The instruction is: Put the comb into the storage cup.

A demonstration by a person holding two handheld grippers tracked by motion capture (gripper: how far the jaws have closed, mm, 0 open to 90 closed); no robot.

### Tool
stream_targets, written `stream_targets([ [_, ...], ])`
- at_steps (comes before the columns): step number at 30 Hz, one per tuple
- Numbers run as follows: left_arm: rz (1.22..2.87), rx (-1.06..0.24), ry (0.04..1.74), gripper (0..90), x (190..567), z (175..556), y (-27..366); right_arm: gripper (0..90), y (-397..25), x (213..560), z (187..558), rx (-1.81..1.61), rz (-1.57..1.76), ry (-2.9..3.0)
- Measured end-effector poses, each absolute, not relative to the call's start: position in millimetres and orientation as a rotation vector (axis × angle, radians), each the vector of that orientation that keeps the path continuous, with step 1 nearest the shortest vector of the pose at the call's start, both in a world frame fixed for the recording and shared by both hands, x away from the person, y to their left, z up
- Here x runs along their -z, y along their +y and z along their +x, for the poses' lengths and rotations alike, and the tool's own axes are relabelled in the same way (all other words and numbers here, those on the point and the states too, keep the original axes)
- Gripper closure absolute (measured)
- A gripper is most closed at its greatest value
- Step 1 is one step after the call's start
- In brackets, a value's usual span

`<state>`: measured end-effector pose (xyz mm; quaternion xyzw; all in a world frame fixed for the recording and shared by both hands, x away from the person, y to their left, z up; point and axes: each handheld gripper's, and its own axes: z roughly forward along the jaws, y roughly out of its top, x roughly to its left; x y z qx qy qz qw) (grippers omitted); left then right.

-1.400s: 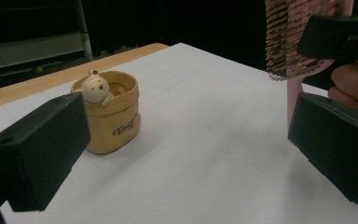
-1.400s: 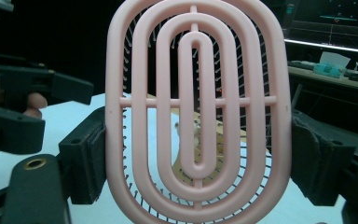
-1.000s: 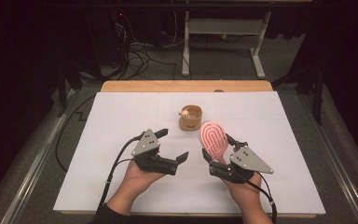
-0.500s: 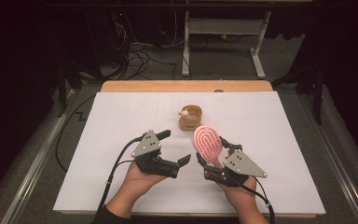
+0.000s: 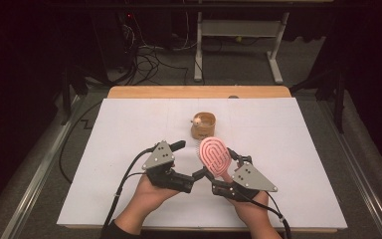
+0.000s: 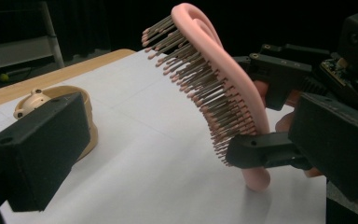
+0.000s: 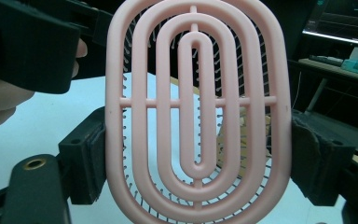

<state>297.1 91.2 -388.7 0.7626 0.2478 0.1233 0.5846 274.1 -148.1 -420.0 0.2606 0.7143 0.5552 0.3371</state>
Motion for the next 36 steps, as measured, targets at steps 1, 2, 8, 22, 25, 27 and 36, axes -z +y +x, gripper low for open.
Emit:
stream_targets([
  [1, 1.778, -0.285, 0.576, 0.0, 388, 297, 91, 19.8, -147, 420, 274, -1.445, 0.676, 1.862],
  [2, 1.776, -0.284, 0.575, 0.0, 388, 297, 91, 19.8, -146, 421, 274, -1.445, 0.677, 1.864],
  [8, 1.769, -0.279, 0.570, 0.0, 387, 295, 90, 19.8, -142, 422, 271, -1.445, 0.657, 1.866],
  [22, 1.757, -0.252, 0.588, 0.0, 388, 295, 88, 19.7, -134, 423, 268, -1.457, 0.631, 1.886],
  [25, 1.756, -0.242, 0.593, 0.0, 388, 295, 88, 19.8, -132, 423, 267, -1.461, 0.625, 1.886],
  [27, 1.757, -0.233, 0.595, 0.0, 389, 295, 87, 19.8, -131, 424, 266, -1.460, 0.619, 1.889],
  [36, 1.777, -0.223, 0.612, 0.0, 390, 297, 86, 19.8, -128, 424, 265, -1.460, 0.607, 1.894],
])
